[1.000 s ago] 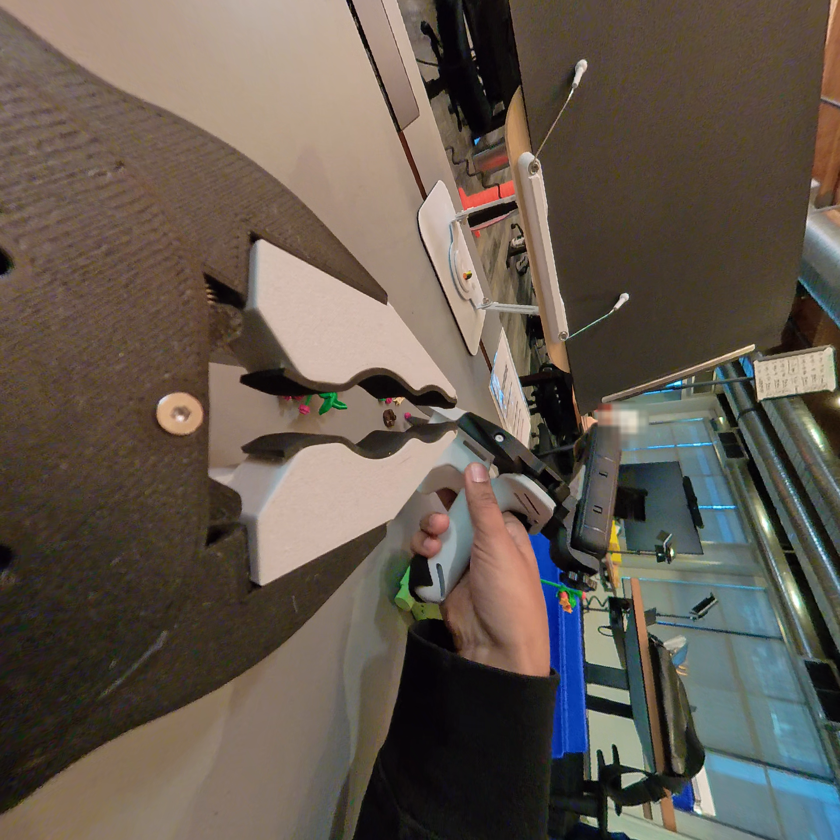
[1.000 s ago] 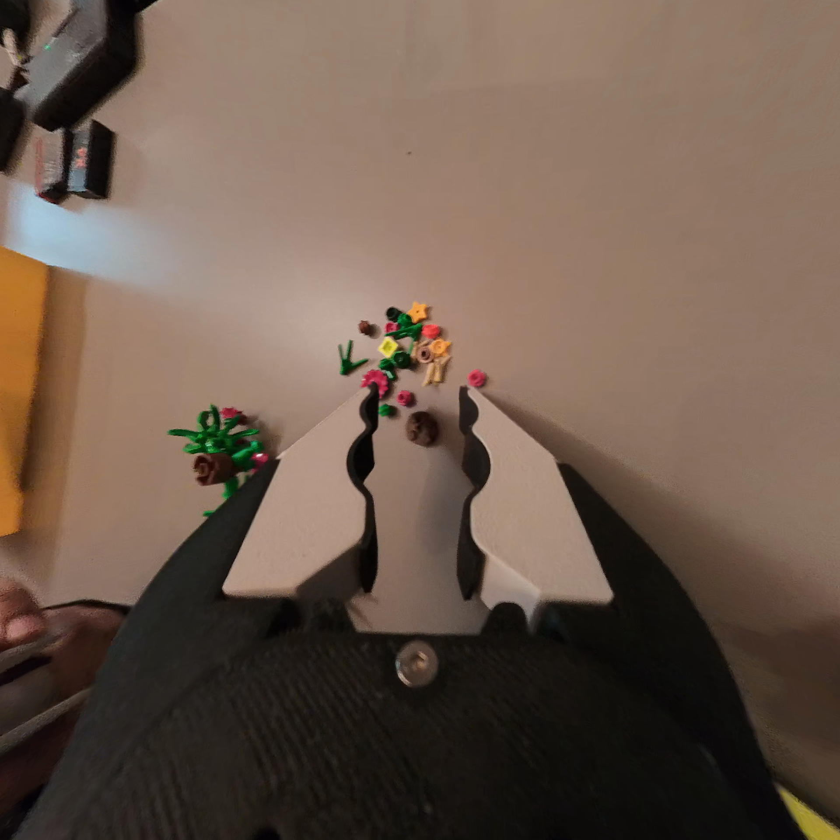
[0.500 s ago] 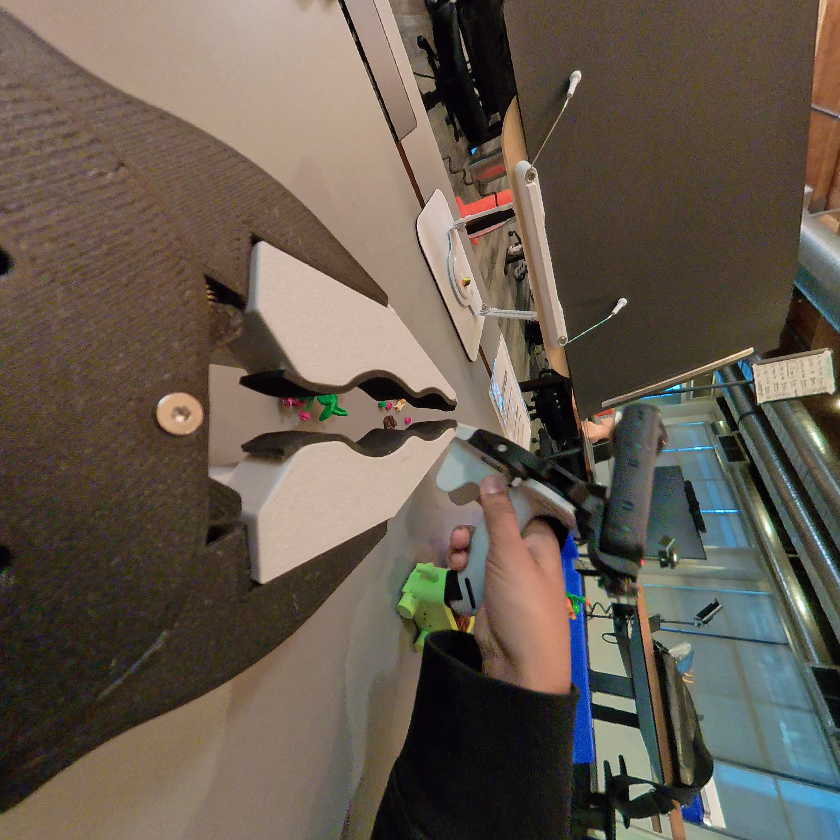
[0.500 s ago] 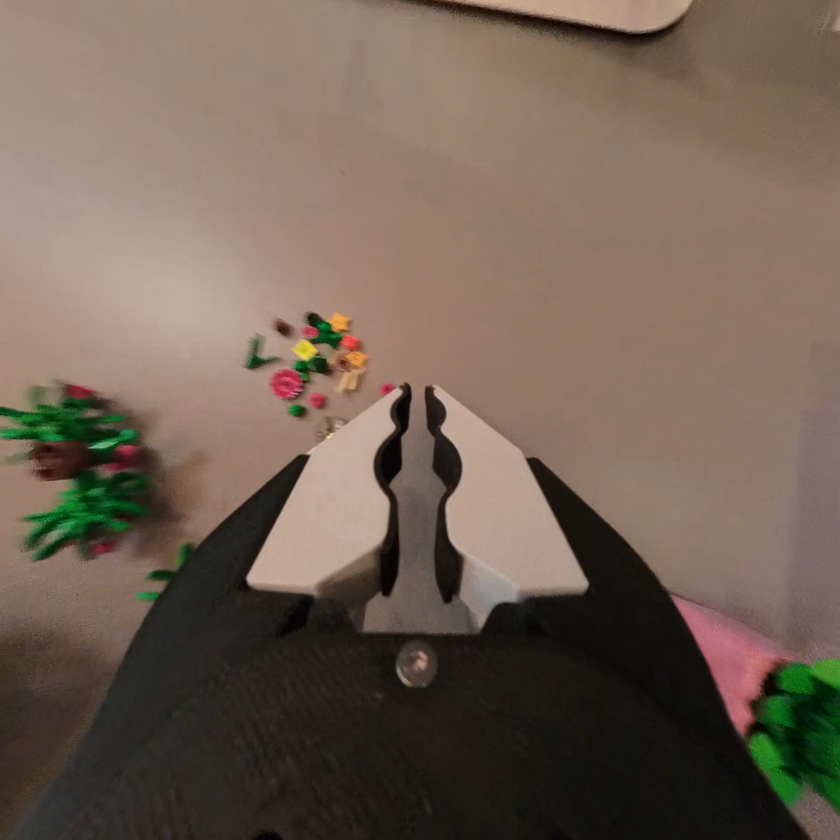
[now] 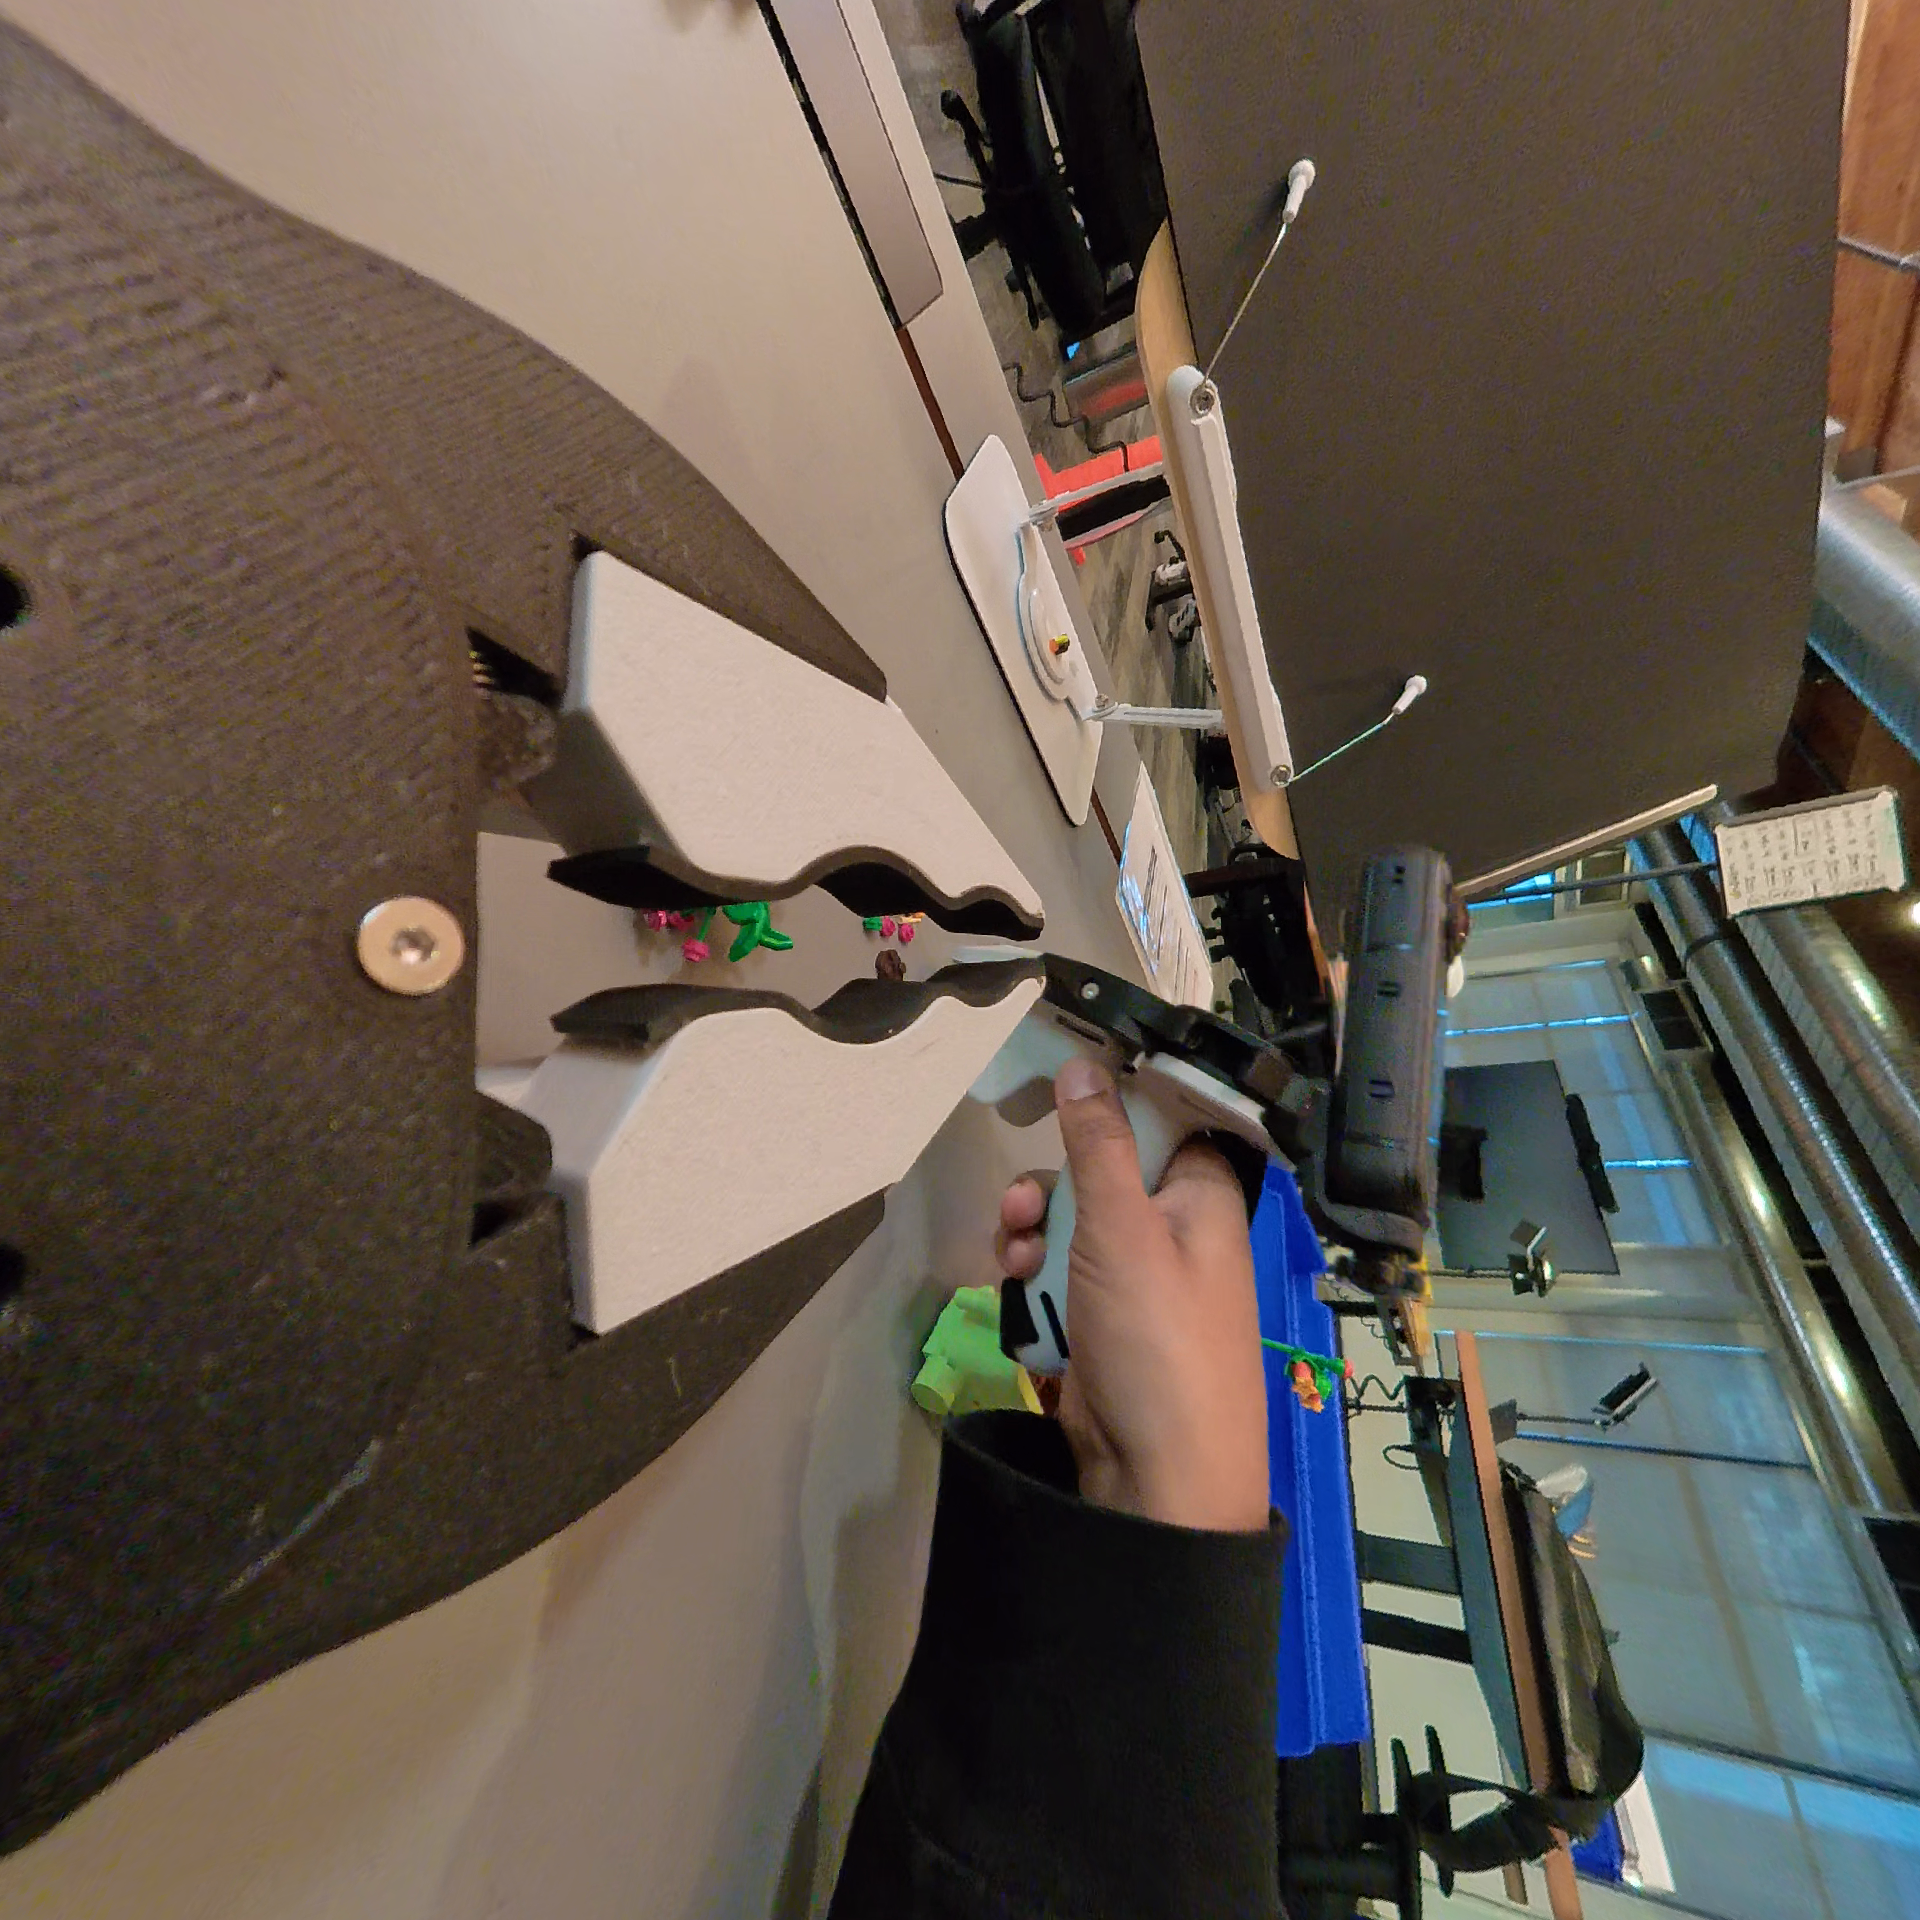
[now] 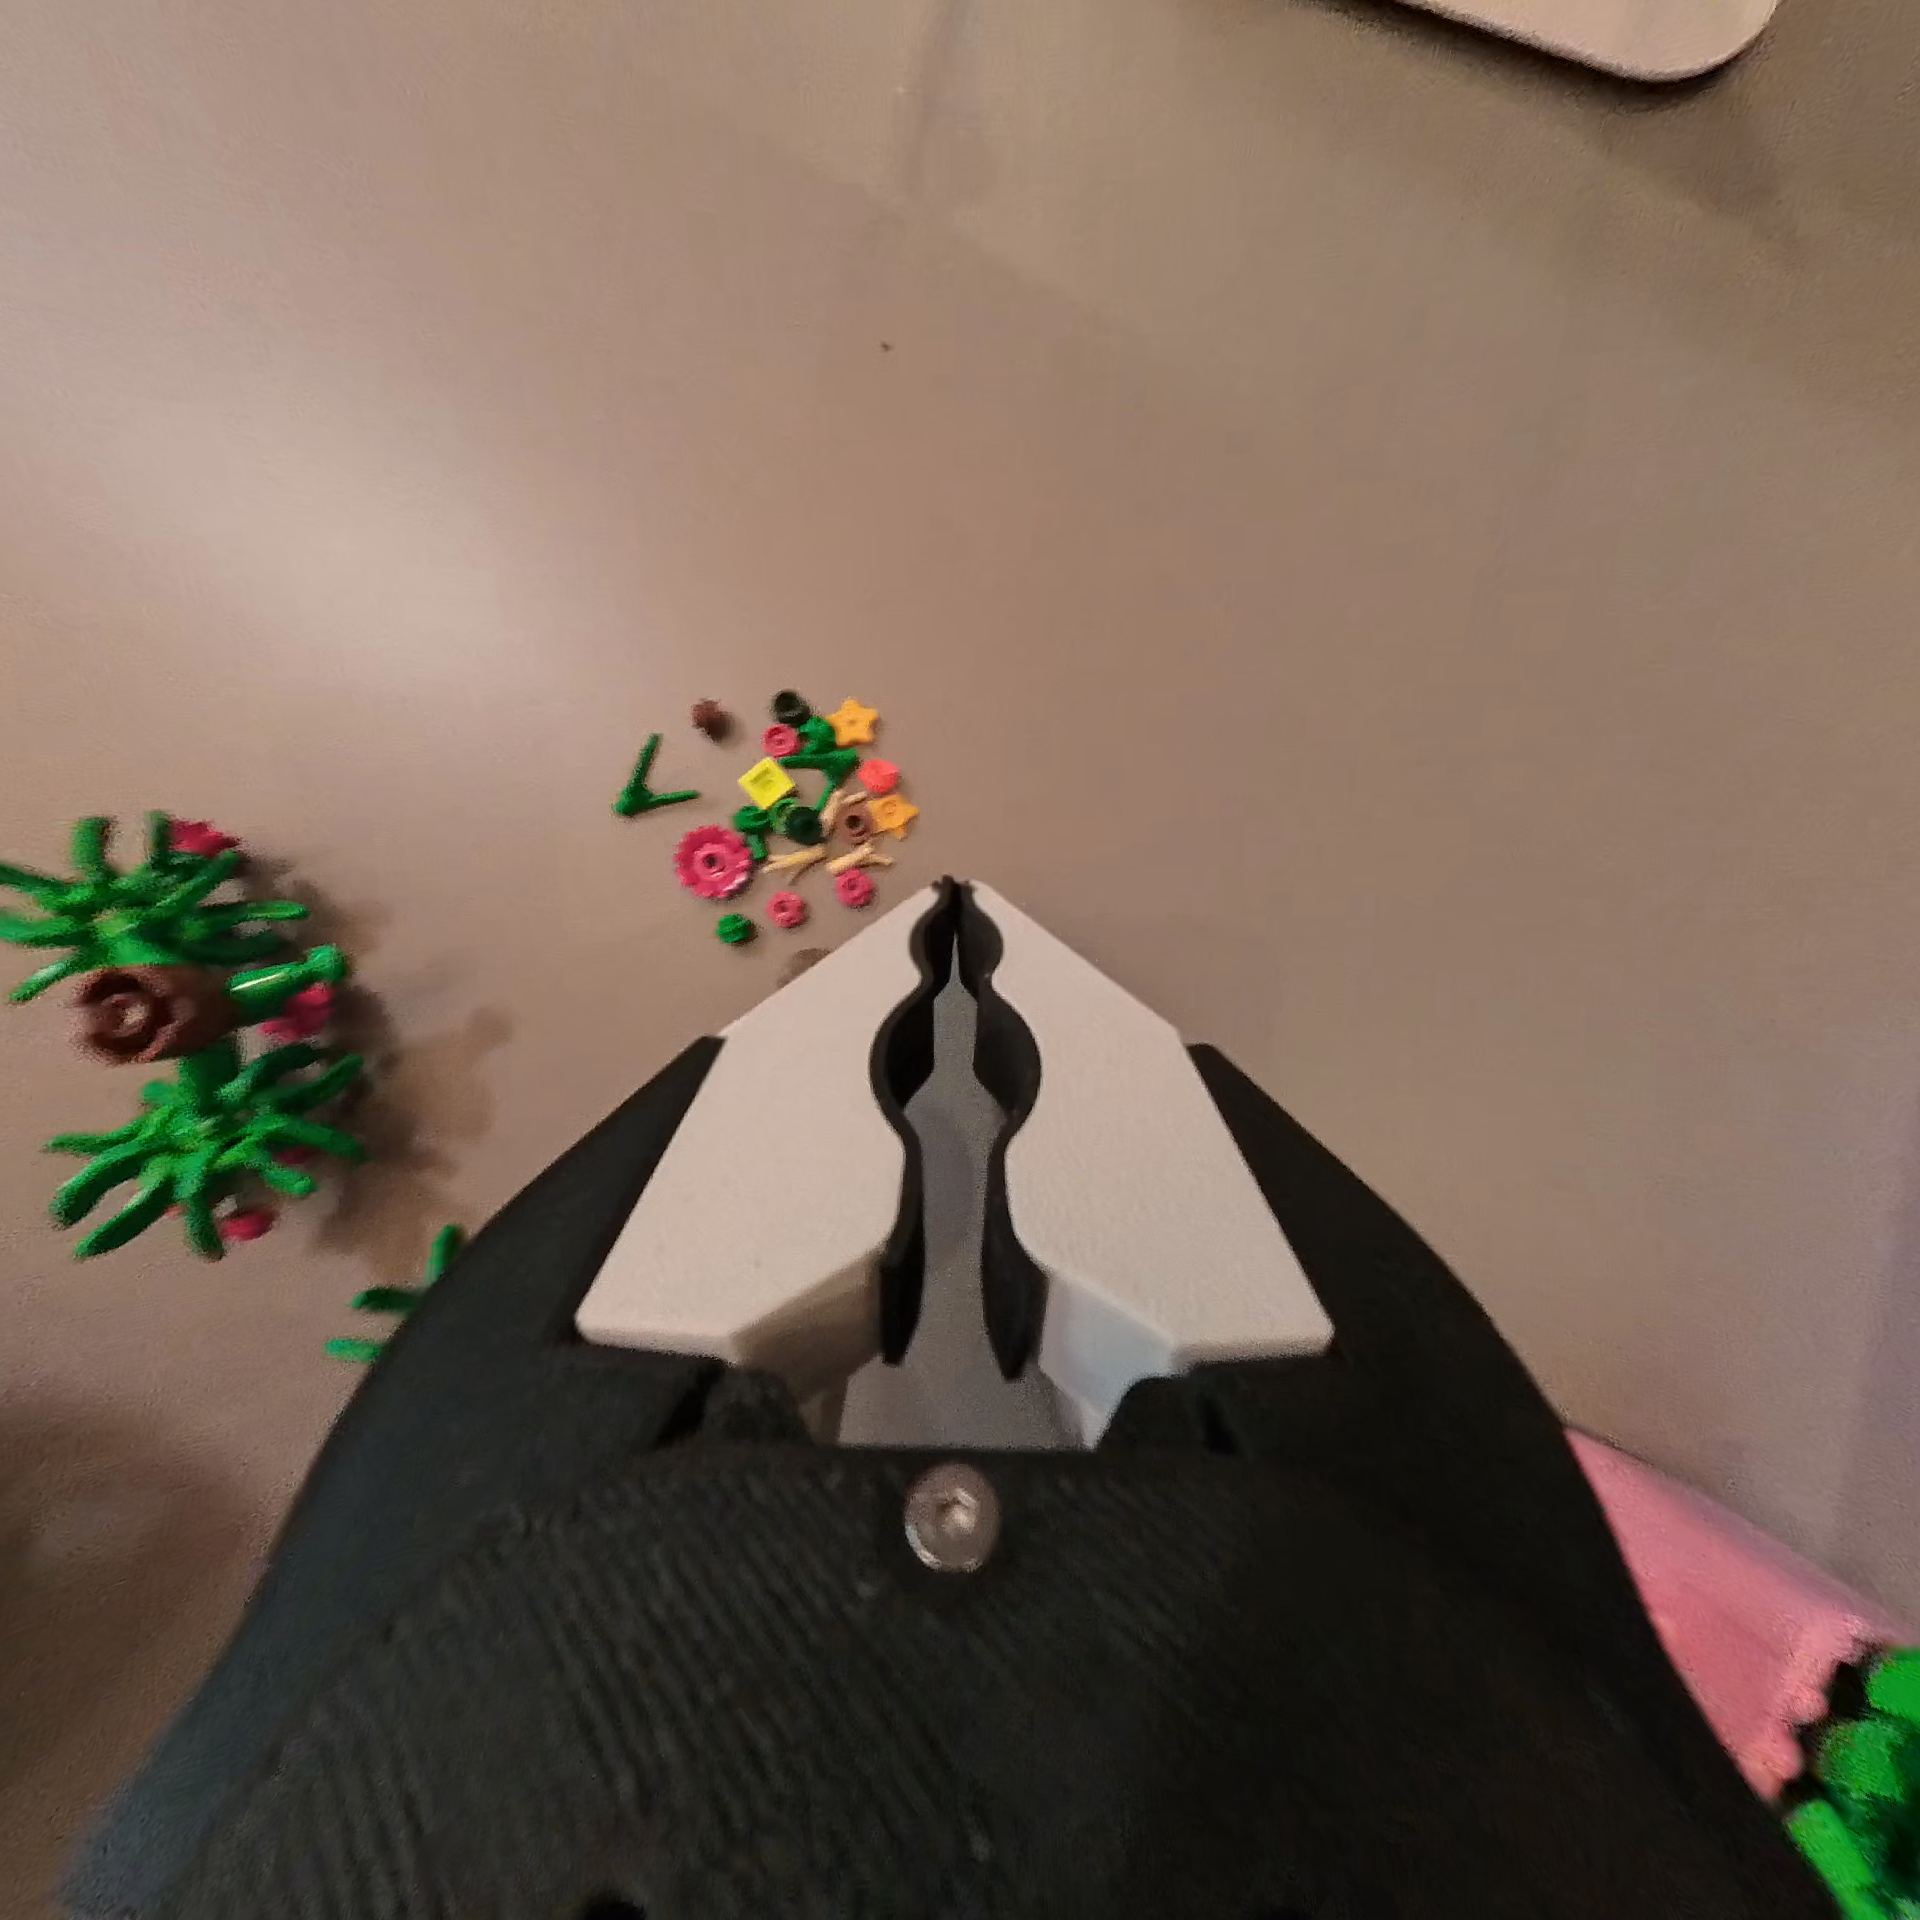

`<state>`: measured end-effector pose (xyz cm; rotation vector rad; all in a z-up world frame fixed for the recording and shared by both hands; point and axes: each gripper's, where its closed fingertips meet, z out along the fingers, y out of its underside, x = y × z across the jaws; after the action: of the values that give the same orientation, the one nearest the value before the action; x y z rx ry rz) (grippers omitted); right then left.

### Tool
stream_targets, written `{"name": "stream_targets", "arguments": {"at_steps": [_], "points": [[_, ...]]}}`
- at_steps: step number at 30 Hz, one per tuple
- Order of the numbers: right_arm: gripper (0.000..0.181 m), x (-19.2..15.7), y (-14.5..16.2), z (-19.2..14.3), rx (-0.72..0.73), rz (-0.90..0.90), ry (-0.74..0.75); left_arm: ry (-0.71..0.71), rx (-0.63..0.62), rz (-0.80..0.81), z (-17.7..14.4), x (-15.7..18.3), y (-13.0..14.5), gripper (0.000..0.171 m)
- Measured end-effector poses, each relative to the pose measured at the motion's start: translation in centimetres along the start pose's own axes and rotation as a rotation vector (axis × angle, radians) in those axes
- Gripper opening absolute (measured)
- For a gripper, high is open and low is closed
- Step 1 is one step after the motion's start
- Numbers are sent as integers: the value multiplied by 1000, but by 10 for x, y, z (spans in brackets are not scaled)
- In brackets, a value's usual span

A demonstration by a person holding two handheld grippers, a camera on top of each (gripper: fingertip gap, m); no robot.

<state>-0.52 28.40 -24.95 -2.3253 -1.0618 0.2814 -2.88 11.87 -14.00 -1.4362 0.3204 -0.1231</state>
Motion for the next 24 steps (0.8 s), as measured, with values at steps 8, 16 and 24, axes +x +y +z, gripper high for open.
{"name": "stream_targets", "arguments": {"at_steps": [8,16,24], "points": [[0,-25,32,-9,-144,-67,-88,-2,-1,3,0,0,0,0],[3,-32,7,6,-49,-18,-134,-5,3,6,0,-1,0,0],[9,-50,6,-36,66,-113,-179,-85,30,36,-4,-14,-3,0]]}}
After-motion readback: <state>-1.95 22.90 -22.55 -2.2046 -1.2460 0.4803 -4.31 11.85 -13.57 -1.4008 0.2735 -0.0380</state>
